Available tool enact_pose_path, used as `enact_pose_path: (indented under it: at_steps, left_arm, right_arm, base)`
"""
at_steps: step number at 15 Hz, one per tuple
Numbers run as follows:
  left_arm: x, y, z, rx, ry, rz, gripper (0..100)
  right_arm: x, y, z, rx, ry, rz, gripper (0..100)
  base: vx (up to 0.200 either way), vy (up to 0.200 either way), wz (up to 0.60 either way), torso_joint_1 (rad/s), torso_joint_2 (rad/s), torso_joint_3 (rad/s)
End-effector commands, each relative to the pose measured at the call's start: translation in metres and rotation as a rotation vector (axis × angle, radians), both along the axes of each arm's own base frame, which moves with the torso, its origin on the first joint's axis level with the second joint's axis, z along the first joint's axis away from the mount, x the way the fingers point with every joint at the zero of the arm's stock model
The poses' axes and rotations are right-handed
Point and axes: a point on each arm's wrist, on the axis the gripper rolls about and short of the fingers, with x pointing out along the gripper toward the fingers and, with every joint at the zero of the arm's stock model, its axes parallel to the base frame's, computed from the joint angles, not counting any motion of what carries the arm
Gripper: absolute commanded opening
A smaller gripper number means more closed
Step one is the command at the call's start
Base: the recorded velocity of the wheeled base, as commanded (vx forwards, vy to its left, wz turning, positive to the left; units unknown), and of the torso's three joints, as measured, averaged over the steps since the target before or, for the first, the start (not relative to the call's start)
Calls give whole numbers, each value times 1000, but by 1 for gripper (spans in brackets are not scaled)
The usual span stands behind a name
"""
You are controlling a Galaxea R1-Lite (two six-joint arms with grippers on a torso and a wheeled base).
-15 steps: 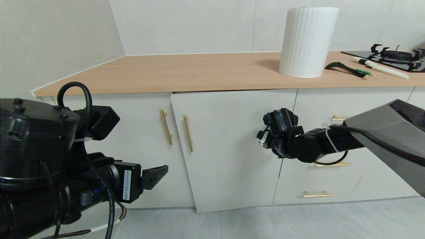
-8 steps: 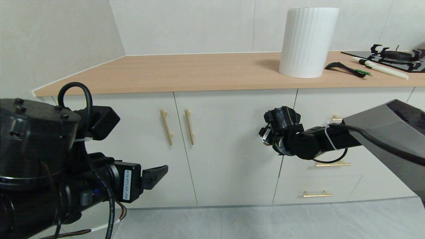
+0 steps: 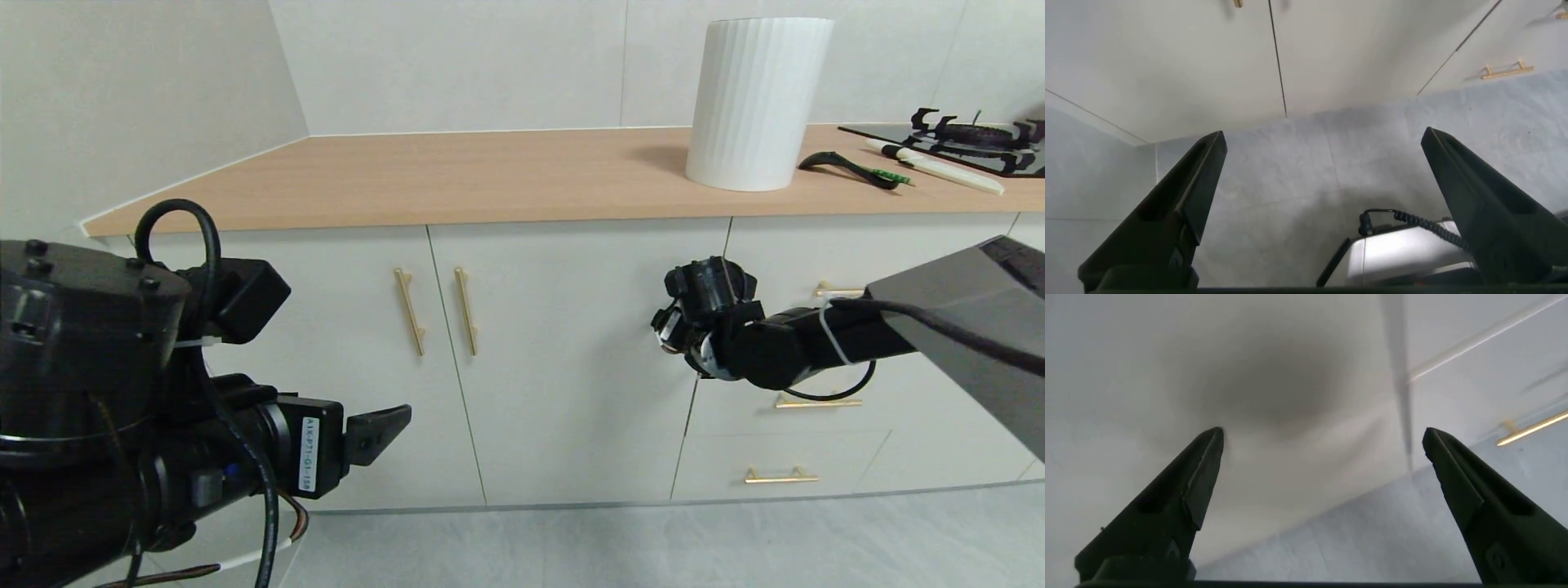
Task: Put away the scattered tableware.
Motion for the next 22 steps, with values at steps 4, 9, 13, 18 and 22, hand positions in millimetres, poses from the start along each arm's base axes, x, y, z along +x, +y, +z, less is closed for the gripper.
enact_pose_path:
  at_steps: [4, 9, 13, 18, 22]
  left_arm:
    - [-34, 42, 8, -49, -98, 103, 100]
    - [-125, 113, -18, -96, -321, 245, 100]
    - [-193, 137, -62, 14, -437, 359, 100]
    - [-211, 138, -76, 19, -459, 402, 100]
    - [-213, 133, -76, 67, -460, 554, 100]
  right_arm:
    - [-97, -66, 92, -26, -98, 18, 100]
    - [-249, -144, 109, -124, -210, 25, 100]
    - [-380, -197, 78, -378, -421, -12, 100]
    - [-449, -213, 38, -507, -438, -80, 100]
    - [-456, -203, 29, -499, -422, -274, 100]
  base:
    - [0, 0, 0, 0, 0, 0]
    - [0, 0, 0, 0, 0, 0]
    - [0, 0, 0, 0, 0, 0]
    - [0, 0, 0, 0, 0, 0]
    - [0, 0, 0, 0, 0, 0]
